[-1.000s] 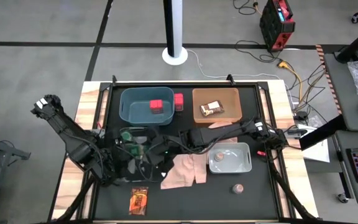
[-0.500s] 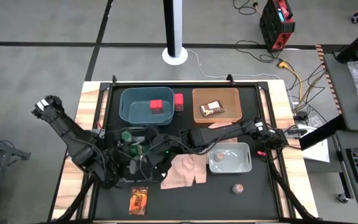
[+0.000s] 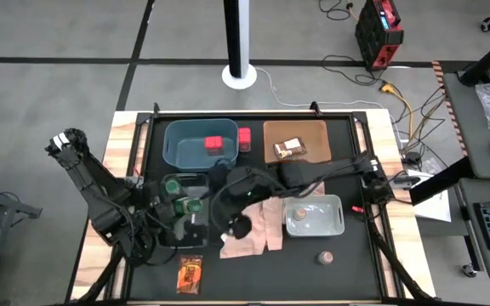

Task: Sort spices by type
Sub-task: Put the green seasoning bottle into the transparent bin

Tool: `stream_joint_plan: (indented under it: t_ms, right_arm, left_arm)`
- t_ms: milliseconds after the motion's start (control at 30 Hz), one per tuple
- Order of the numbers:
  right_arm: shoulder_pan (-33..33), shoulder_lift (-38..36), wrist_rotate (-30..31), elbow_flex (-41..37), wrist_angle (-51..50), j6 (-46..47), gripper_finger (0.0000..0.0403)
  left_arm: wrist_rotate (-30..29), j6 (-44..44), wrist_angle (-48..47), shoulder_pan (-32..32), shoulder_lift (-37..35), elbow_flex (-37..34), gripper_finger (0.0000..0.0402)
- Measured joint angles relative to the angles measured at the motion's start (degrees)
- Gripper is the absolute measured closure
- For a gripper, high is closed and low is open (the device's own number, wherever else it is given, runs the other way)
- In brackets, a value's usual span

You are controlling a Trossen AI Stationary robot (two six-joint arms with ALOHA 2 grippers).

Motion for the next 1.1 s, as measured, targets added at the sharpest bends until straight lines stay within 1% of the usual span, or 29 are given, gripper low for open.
stream_joint_plan:
  t_ms: [67,200,300,367,500,567,667,733,800,1000,1100]
  right_arm:
    - [-0.6,-1.7,-2.2,-2.9,1.3,1.0,0.0148]
    - [-0.8,-4.9,-2.5,-11.9,7.2,0.9,0.0162]
    - [-0.7,-8.3,-2.7,-21.3,16.7,0.8,0.0170]
    - [-0.7,-10.5,-2.8,-28.7,25.9,0.1,0.0175]
    - [-0.5,-12.4,-2.6,-43.0,48.4,-1.6,0.0181]
    - [-0.4,-12.4,-2.6,-48.6,60.1,-1.7,0.0182]
    - [-0.4,-11.6,-2.6,-54.5,74.5,-0.2,0.0182]
    - [-0.4,-10.0,-2.6,-56.8,81.6,1.9,0.0182]
    - [-0.4,-8.0,-3.0,-57.4,85.4,3.7,0.0181]
    - [-0.4,-4.9,-4.1,-55.0,87.4,7.3,0.0163]
    - [-0.5,-3.5,-8.4,-52.7,87.0,9.4,0.0149]
  left_arm:
    - [-1.3,0.0,1.3,-1.1,-0.1,-0.4,0.0228]
    - [-2.5,1.0,5.2,-2.8,-0.2,-1.4,0.0228]
    - [-2.9,3.2,9.0,-3.6,-0.2,-1.8,0.0228]
    - [-3.0,4.8,11.2,-3.8,-0.2,-1.8,0.0228]
    - [-3.1,9.8,16.7,-3.8,-0.1,-1.8,0.0228]
    - [-3.1,12.4,19.4,-3.8,-0.1,-1.8,0.0228]
    - [-3.1,15.3,23.3,-3.8,-0.1,-1.8,0.0228]
    - [-3.0,17.1,25.4,-3.8,-0.1,-1.8,0.0228]
    - [-2.9,18.6,27.5,-3.8,-0.1,-1.8,0.0228]
    - [-3.0,21.3,32.4,-3.6,0.1,-1.8,0.0228]
    - [-4.4,21.4,33.0,-3.4,0.7,-1.8,0.0228]
